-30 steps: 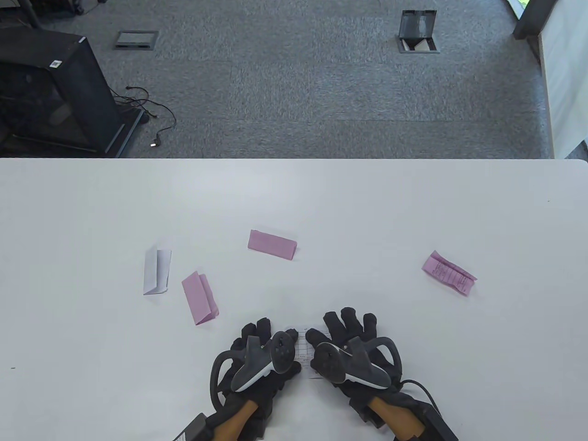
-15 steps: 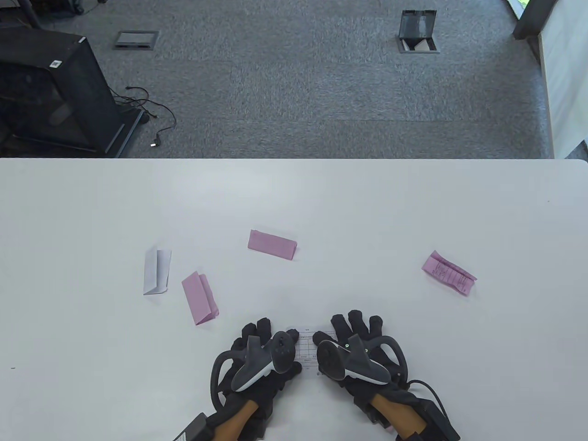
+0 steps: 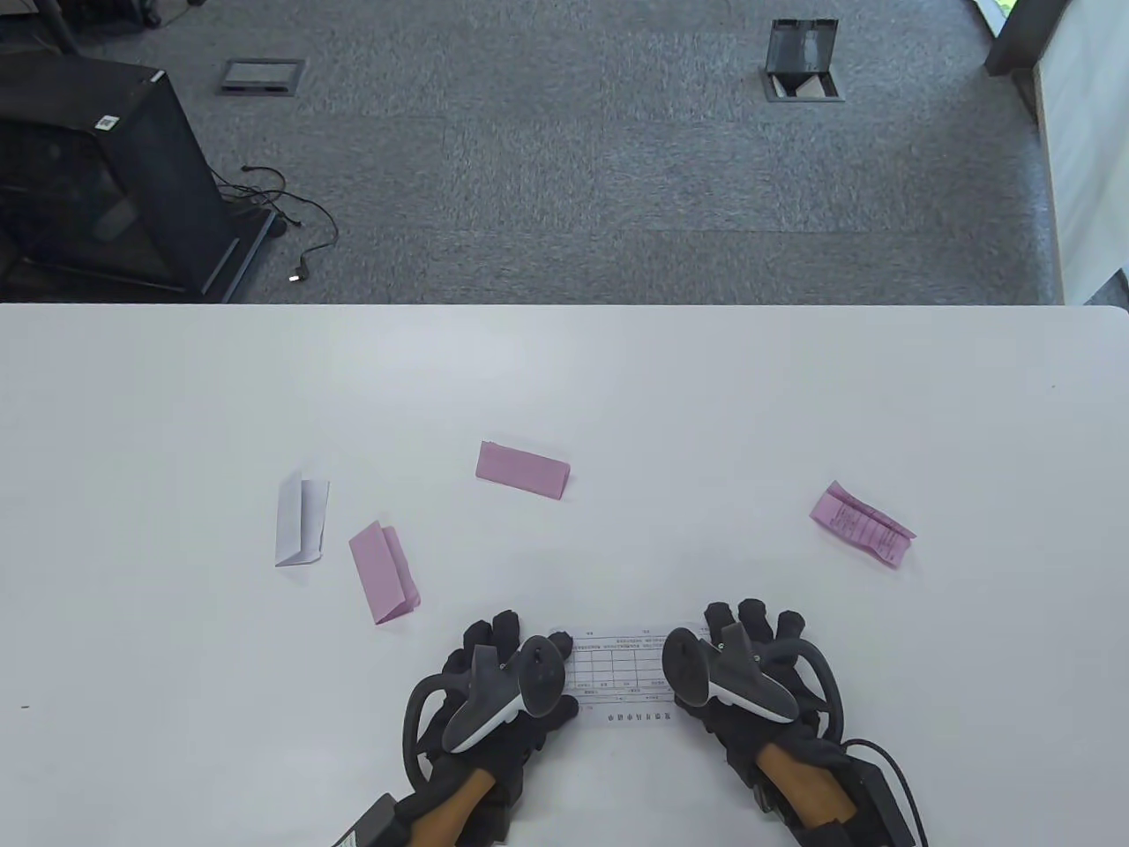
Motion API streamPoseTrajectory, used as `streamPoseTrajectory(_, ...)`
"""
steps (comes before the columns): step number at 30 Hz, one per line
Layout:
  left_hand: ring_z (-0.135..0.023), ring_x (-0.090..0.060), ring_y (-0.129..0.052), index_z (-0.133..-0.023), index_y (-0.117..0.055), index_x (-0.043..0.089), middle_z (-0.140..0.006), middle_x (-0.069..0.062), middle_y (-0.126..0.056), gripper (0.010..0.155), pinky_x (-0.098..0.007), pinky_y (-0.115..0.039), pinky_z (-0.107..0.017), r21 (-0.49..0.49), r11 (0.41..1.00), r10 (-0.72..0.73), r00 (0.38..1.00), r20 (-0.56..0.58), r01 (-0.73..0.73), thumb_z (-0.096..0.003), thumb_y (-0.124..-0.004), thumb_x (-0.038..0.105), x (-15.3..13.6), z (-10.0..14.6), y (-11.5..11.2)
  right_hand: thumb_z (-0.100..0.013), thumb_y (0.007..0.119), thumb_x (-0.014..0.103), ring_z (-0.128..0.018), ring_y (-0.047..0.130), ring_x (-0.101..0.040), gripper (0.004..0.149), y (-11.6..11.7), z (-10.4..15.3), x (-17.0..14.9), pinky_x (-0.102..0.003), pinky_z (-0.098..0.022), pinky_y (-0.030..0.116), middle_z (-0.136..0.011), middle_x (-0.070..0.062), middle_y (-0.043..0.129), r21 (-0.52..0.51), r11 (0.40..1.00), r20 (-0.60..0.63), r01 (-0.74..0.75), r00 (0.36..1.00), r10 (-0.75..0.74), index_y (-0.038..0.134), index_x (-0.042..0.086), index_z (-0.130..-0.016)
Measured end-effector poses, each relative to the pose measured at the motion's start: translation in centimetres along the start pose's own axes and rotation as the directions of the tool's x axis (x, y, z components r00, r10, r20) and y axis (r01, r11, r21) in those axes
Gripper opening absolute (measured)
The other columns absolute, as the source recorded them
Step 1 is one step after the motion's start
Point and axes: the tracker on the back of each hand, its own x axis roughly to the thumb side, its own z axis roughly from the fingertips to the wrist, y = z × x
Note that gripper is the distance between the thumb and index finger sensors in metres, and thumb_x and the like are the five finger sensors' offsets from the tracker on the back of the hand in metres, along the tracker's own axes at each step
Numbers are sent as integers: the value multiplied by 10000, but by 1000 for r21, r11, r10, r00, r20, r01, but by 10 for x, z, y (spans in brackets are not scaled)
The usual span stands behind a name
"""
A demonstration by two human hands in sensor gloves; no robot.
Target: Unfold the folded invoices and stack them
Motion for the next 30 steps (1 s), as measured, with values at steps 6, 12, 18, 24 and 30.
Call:
streamPoseTrajectory(6, -1112, -440, -217, -1103, -395, 485, -1248, -154, -196, 723, -636, -326, -796, 5, 1000, 0, 1000, -10, 0, -471, -727, 603, -1, 0, 0, -447, 691, 513, -1041, 323, -559, 613, 1, -1, -15, -803, -651, 294, -1160, -178, 373, 21, 1000, -43, 18, 999, -17, 450, 397, -998)
streamPoseTrajectory(12, -1110, -453, -229, -1105, -395, 482, -1249, -158, -209, 752, -634, -340, -795, 13, 1000, -4, 1000, -31, 4, -449, -736, 622, -3, 1, 0, -444, 693, 512, -1040, 340, -553, 615, 2, -1, -18, -798, -654, 299, -1159, -179, 366, 30, 999, -56, 36, 998, -34, 445, 395, -995)
streamPoseTrajectory(18, -1111, -454, -222, -1107, -388, 474, -1249, -155, -201, 756, -632, -333, -797, 10, 1000, -1, 1000, -31, 2, -452, -733, 621, -5, 1, 0, -443, 679, 545, -1020, 383, -529, 673, 6, -5, -27, -770, -661, 348, -1136, -210, 345, 49, 978, -19, 203, 979, -202, 405, 358, -1029)
streamPoseTrajectory(24, -1111, -455, -214, -1109, -378, 472, -1250, -154, -192, 755, -631, -327, -798, 5, 1000, -3, 1000, -28, 3, -455, -727, 620, -5, 1, 0, -436, 647, 581, -1000, 375, -500, 792, 10, -7, -28, -738, -669, 380, -1109, -185, 370, -17, 961, -86, 275, 958, -275, 342, 240, -1082)
streamPoseTrajectory(30, -1111, -455, -209, -1109, -374, 473, -1249, -157, -188, 753, -631, -325, -799, 4, 1000, -5, 1000, -27, 5, -458, -723, 620, -6, 2, 0, -429, 636, 578, -983, 392, -546, 803, 13, -8, -16, -728, -669, 397, -1094, -228, 368, -65, 983, -97, 173, 979, -179, 349, 216, -1086)
